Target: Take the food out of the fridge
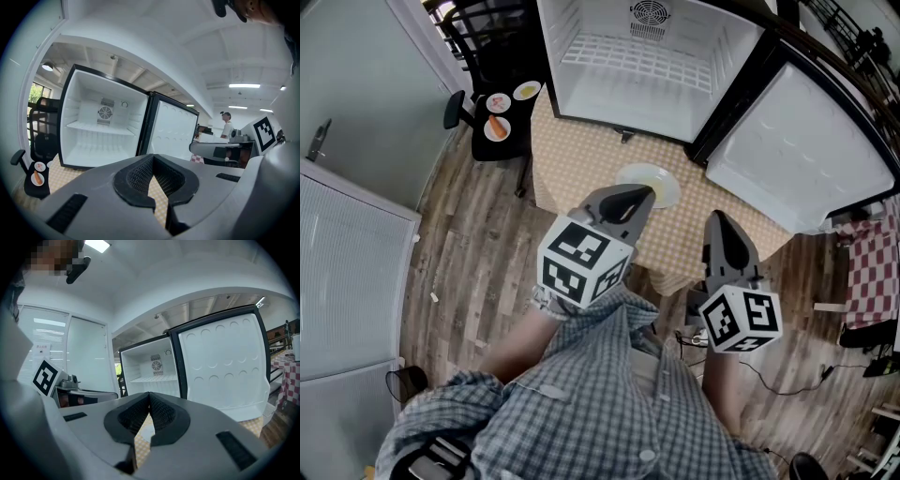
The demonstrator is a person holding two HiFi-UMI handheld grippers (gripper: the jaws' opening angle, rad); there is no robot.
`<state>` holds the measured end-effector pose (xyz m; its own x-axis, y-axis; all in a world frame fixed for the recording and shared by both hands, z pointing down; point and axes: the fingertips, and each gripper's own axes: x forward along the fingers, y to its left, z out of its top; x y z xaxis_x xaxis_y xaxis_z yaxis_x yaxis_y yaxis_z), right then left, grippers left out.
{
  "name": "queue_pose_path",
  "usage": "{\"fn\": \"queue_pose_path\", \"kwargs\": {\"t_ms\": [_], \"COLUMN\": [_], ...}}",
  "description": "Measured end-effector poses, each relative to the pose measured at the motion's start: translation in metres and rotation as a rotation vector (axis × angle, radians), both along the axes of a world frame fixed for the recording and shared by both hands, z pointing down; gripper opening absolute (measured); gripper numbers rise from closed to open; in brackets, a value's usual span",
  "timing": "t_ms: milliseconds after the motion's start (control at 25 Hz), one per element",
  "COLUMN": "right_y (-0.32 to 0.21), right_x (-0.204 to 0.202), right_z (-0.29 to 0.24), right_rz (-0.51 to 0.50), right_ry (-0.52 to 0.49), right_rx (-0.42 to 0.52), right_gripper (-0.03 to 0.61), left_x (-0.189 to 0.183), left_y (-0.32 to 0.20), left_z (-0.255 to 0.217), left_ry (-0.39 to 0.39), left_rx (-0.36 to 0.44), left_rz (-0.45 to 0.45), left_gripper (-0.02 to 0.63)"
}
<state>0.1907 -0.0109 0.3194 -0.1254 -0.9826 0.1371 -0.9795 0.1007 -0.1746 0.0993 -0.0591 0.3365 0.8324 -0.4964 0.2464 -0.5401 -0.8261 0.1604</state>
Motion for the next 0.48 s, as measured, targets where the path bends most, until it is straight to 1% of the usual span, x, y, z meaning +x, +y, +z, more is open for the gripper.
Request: {"fn": "queue_pose_path", "kwargs": {"t_ms": [480], "right_y": [-0.0011], "right_x": [-0.0035], "right_z": [0.0055], "right_rz": [-0.005], "right_ry": [-0.012], "right_rx": [-0.017], "right_gripper": [0.009], "left_x": [-0.0023], "left_y": [-0.0005], "left_z": [0.0025], "left_ry": [0.003], "left_rx": [-0.012], "left_rz": [0.003], "left_gripper": [0.005]}}
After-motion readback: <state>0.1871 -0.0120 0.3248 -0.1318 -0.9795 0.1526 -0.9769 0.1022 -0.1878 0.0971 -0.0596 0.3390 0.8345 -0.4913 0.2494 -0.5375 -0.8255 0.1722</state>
